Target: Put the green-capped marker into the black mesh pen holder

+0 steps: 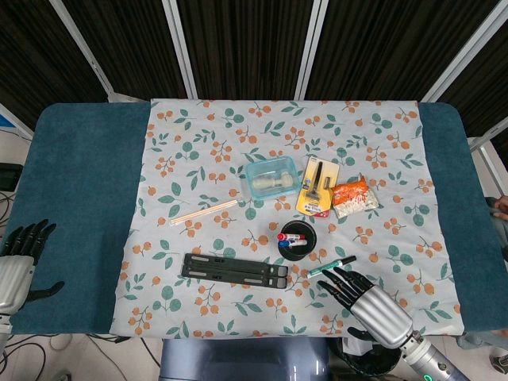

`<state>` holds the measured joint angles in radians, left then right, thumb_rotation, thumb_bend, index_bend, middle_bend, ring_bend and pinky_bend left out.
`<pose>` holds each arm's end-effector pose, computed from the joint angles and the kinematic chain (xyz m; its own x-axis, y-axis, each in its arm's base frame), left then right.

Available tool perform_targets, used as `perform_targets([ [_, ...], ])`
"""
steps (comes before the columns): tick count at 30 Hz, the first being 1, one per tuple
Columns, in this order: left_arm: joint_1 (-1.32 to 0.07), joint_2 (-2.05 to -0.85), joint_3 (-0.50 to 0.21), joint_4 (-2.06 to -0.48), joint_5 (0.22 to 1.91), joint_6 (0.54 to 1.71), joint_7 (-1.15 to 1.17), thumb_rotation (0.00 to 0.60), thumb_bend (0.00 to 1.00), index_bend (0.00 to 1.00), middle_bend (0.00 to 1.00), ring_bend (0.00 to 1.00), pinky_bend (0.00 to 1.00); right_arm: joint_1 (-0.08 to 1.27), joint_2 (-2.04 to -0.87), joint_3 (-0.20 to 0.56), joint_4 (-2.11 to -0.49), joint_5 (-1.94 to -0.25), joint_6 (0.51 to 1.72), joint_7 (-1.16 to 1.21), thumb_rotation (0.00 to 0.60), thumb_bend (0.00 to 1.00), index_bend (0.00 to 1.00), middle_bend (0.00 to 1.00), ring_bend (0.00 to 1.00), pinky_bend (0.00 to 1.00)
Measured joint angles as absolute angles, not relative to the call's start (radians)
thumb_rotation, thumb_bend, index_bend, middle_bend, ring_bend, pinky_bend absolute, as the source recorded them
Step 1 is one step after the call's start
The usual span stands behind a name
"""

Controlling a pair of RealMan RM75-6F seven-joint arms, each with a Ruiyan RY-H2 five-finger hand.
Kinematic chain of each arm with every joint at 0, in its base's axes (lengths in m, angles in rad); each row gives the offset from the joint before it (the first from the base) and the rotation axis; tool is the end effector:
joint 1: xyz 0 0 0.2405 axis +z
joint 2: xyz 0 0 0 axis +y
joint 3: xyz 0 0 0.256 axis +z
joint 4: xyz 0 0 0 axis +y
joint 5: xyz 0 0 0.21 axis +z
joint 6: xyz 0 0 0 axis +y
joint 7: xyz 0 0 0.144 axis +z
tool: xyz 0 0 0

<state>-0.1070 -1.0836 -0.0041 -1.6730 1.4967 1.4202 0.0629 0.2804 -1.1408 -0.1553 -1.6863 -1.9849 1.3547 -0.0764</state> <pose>-0.3056 0.1766 0.1502 0.4323 0.1044 0.8957 0.9016 -0.0322 -0.4314 -0.2251 -0.1597 0.0851 0.5043 -0.1830 0.8439 -0.7191 -0.6301 0.2930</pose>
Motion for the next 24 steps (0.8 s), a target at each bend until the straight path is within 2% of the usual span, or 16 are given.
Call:
perform_targets([
  [24,-0.108,-1.085,-0.006,-1.672,1.500,1.423,0.059,0.600,0.03,0.00,0.00,0.00,0.00,0.281,-1.148,-0.169,-1.677,-1.992,1.362,-0.083,0.600,0.02,0.00,0.00,0.00,0.20],
])
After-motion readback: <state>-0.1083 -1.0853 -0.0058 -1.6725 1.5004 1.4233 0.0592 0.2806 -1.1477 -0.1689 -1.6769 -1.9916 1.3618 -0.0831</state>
